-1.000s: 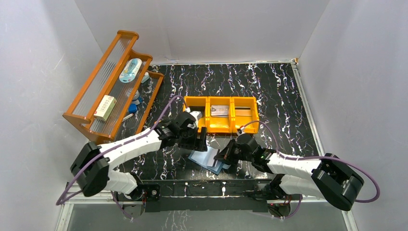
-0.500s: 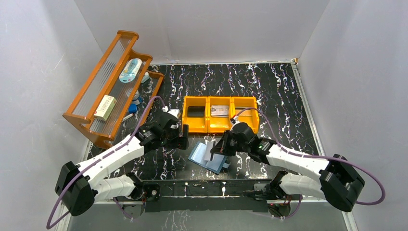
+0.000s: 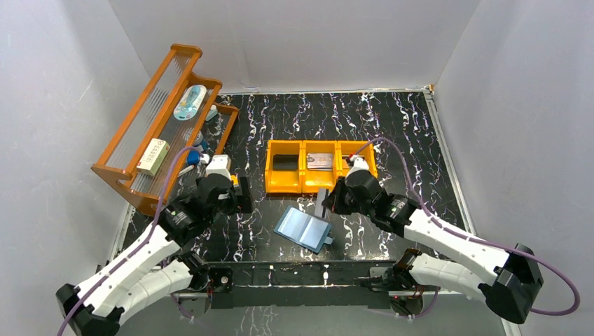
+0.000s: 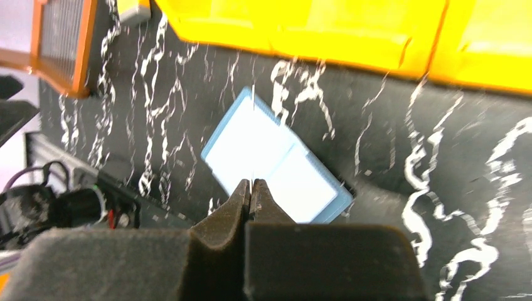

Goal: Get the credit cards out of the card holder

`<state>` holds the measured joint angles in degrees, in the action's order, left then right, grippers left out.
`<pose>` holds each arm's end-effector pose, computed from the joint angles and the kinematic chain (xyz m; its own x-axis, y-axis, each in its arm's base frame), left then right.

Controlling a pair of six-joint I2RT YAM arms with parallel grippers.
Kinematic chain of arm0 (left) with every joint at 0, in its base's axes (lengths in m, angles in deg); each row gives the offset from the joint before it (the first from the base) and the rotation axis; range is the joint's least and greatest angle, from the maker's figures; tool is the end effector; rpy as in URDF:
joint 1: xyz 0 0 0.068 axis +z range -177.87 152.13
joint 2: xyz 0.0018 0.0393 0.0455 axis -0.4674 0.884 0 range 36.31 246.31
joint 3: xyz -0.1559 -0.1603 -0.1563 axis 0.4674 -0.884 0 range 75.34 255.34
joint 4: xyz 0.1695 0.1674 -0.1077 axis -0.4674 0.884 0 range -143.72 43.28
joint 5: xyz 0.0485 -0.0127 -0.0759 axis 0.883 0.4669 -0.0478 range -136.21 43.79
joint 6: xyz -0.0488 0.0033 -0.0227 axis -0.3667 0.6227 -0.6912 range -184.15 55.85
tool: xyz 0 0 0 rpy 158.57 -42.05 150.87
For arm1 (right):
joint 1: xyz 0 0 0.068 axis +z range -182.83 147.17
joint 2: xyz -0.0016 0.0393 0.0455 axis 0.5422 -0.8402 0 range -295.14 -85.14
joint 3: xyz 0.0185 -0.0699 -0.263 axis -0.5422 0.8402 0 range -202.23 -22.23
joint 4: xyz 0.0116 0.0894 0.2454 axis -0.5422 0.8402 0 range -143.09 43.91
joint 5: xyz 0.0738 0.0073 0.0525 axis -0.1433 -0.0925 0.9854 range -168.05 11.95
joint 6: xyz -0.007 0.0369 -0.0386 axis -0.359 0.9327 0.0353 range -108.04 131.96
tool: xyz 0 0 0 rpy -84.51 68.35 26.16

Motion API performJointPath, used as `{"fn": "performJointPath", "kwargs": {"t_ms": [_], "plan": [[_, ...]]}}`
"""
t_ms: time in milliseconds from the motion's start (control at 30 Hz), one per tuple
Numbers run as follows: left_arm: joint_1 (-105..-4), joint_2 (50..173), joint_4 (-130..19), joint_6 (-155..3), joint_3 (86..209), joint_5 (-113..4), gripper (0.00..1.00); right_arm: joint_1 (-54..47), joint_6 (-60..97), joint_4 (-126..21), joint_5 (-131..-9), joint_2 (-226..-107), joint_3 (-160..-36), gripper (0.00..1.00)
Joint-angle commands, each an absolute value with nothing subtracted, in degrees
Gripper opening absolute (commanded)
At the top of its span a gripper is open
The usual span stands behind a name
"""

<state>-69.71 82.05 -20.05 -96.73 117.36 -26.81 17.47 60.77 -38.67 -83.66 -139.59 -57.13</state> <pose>0.1343 -0.1044 0.2812 -0.6141 -0.1319 -0.7782 0.1210 0.9585 -0.2580 0.1355 0.1580 0.2417 -0.7724 0.2423 -0.5872 -0.2015 0.7832 0.5882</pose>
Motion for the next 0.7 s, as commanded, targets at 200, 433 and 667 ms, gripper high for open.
{"fn": "performJointPath", "kwargs": {"t_ms": [200, 433, 667], "plan": [[-69.24, 79.25, -20.05, -92.75, 116.28, -21.43, 0.98, 17.32, 33.72, -36.35, -105.43, -147.5, -73.36, 0.0], [-69.24, 80.4, -19.79, -89.79, 117.82, -25.24, 0.98, 17.26, 14.95, -39.83, -108.29, -161.14, -81.01, 0.0], [-69.21, 75.03, -22.02, -91.19, 115.85, -23.46, 0.98, 16.04, 1.54, -47.38, -110.31, -169.81, -83.75, 0.0]]}}
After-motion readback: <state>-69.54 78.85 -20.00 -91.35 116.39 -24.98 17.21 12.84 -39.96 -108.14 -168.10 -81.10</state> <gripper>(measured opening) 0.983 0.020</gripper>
